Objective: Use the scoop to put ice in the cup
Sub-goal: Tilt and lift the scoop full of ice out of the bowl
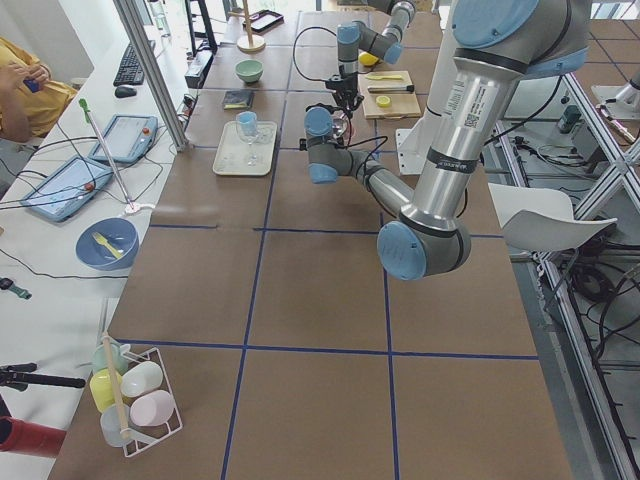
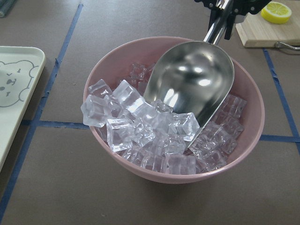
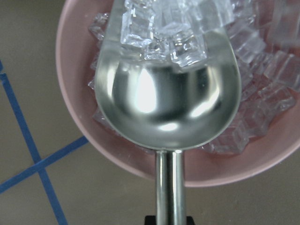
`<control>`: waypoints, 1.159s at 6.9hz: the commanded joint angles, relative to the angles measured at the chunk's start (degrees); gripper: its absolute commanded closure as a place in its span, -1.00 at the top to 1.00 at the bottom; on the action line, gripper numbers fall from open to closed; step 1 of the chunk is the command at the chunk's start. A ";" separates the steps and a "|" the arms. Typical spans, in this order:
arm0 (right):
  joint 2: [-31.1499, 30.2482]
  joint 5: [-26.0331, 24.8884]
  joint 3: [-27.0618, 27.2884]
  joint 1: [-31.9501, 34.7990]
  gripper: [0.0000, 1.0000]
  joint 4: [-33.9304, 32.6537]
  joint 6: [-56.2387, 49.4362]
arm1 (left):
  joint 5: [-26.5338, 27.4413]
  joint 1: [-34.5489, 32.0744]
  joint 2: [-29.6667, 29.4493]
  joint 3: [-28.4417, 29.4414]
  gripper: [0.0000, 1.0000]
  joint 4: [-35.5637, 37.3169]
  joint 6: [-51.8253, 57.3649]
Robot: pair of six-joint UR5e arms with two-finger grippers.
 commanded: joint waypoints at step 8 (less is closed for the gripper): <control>-1.23 -5.45 13.90 4.16 -1.00 -16.20 10.59 | -0.24 -0.61 0.00 0.30 1.00 0.02 0.08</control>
